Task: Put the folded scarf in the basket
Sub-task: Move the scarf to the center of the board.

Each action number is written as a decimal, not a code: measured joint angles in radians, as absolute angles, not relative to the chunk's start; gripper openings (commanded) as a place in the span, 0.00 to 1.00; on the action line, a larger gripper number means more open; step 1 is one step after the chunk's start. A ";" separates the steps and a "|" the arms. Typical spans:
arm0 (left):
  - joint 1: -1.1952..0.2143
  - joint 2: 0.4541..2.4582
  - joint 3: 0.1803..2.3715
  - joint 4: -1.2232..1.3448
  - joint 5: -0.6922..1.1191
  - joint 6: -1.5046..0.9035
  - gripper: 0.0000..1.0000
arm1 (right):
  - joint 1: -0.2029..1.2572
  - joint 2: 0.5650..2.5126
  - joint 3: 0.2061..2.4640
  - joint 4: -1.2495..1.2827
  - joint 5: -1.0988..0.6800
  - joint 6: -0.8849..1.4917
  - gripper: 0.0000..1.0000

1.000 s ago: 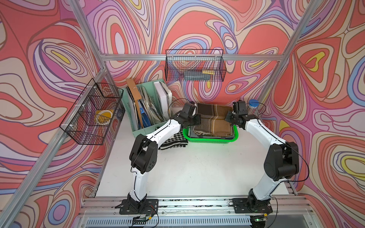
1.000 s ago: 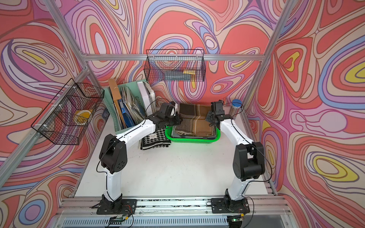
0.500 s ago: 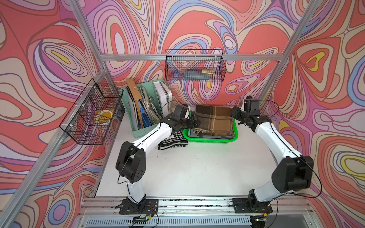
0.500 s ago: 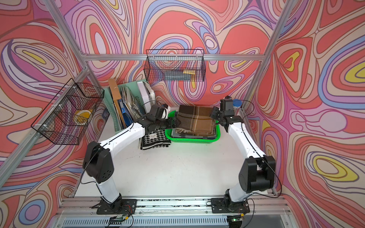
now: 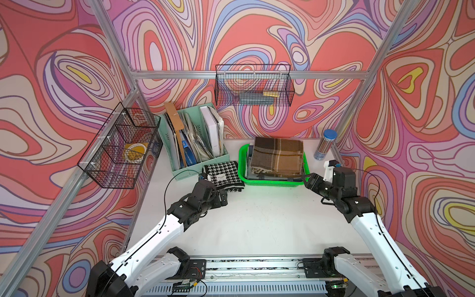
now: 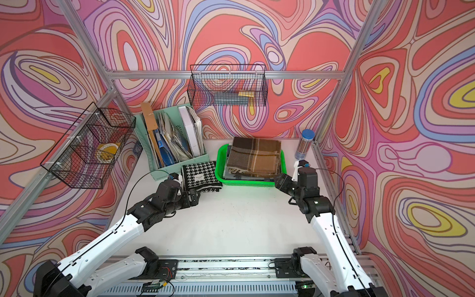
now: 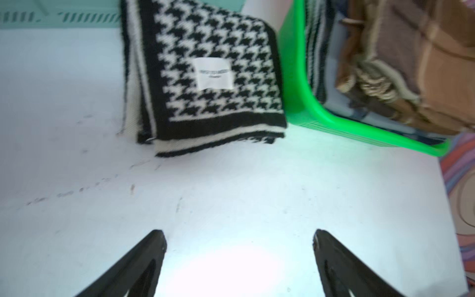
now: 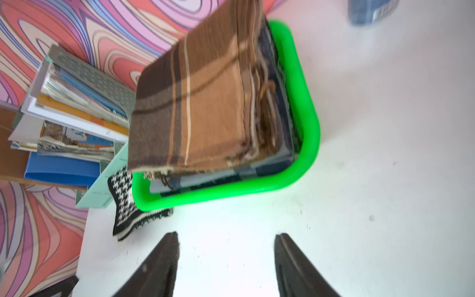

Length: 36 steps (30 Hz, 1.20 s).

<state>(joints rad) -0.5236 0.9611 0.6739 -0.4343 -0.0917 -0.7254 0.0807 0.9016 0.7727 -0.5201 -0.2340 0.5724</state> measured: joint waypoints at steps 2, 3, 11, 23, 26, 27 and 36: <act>-0.510 0.956 0.646 -0.434 -0.121 -0.742 0.98 | 0.081 0.883 0.730 -0.530 -0.263 0.588 0.60; -0.501 0.961 0.636 -0.433 -0.133 -0.752 0.98 | 0.081 0.867 0.705 -0.533 -0.276 0.595 0.60; -0.390 1.116 0.637 -0.374 -0.160 -0.783 0.98 | 0.081 0.747 0.593 -0.586 -0.307 0.619 0.60; -0.282 1.404 0.740 -0.207 -0.052 -0.783 0.93 | 0.081 0.762 0.524 -0.592 -0.326 0.615 0.60; -0.253 1.460 0.765 -0.168 -0.022 -0.787 0.90 | 0.081 0.782 0.524 -0.592 -0.324 0.604 0.60; -0.244 1.481 0.774 -0.161 -0.016 -0.788 0.89 | 0.081 0.788 0.524 -0.592 -0.324 0.599 0.60; -0.208 1.614 0.803 -0.097 0.049 -0.789 0.55 | 0.081 0.828 0.524 -0.591 -0.323 0.576 0.59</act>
<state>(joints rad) -0.2077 1.6142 0.8032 -0.0971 0.0490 -0.7891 0.0807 0.8276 0.5240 -0.5911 -0.3233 0.5762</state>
